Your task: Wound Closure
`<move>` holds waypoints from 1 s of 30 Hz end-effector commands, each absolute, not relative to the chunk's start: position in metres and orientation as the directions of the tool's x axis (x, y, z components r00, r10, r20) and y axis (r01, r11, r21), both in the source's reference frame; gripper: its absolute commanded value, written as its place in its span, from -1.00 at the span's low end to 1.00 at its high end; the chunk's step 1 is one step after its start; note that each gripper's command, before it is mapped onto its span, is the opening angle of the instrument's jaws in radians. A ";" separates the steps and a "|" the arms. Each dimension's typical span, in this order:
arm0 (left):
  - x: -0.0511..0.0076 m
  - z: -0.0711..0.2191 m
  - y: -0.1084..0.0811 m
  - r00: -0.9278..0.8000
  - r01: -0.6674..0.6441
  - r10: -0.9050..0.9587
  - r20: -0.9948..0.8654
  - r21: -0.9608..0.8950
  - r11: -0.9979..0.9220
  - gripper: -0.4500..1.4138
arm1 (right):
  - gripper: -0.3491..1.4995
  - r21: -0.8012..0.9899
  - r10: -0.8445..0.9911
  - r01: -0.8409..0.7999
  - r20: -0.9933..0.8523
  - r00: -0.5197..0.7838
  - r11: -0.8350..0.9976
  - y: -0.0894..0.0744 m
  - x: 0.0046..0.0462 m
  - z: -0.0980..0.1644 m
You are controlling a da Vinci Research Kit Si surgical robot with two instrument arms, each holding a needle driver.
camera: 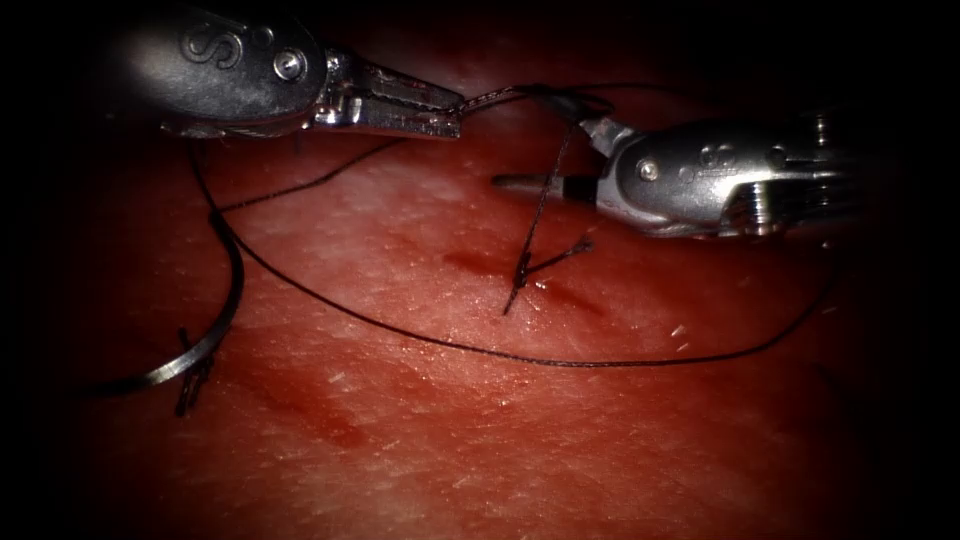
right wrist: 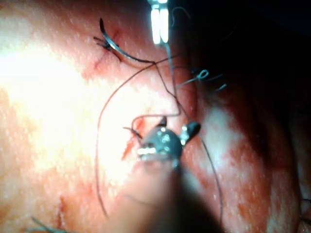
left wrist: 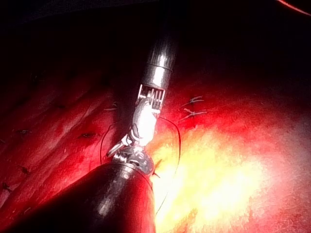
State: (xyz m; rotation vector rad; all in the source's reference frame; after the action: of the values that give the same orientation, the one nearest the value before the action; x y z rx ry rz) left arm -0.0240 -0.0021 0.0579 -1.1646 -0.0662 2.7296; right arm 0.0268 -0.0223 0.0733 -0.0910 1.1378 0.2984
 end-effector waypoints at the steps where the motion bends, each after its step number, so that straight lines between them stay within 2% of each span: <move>1: -0.0245 0.059 -0.002 -0.684 -0.146 0.176 -0.708 -0.102 -0.984 -1.00 | 0.02 0.083 0.185 -0.276 -0.911 0.368 0.958 -0.023 0.0277 0.073; 5: -0.0244 0.060 -0.001 -0.700 -0.174 0.187 -0.689 -0.089 -0.981 -1.00 | -0.16 0.091 0.175 -0.254 -0.927 0.332 0.963 -0.024 0.0277 0.073; 9: -0.0247 0.063 -0.001 -0.712 -0.187 0.184 -0.678 -0.070 -0.980 -1.00 | -0.24 0.091 0.164 -0.237 -0.937 0.308 0.967 -0.025 0.0275 0.072; 18: -0.0257 0.067 -0.002 -0.753 -0.182 0.169 -0.636 -0.046 -0.982 -1.00 | -0.22 0.089 0.155 -0.235 -0.947 0.282 0.968 -0.026 0.0272 0.072; 27: -0.0269 0.071 -0.004 -0.780 -0.168 0.162 -0.604 -0.047 -0.985 -1.00 | -0.36 0.092 0.151 -0.238 -0.958 0.245 0.967 -0.028 0.0266 0.070; 30: -0.0275 0.072 -0.005 -0.778 -0.160 0.158 -0.607 -0.052 -0.986 -1.00 | -0.51 0.095 0.153 -0.242 -0.960 0.233 0.966 -0.029 0.0267 0.070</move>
State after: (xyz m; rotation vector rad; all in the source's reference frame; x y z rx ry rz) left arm -0.0270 -0.0056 0.0714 -0.9566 -0.0002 2.8155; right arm 0.0260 -0.0284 0.0695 -0.0798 1.3076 0.2732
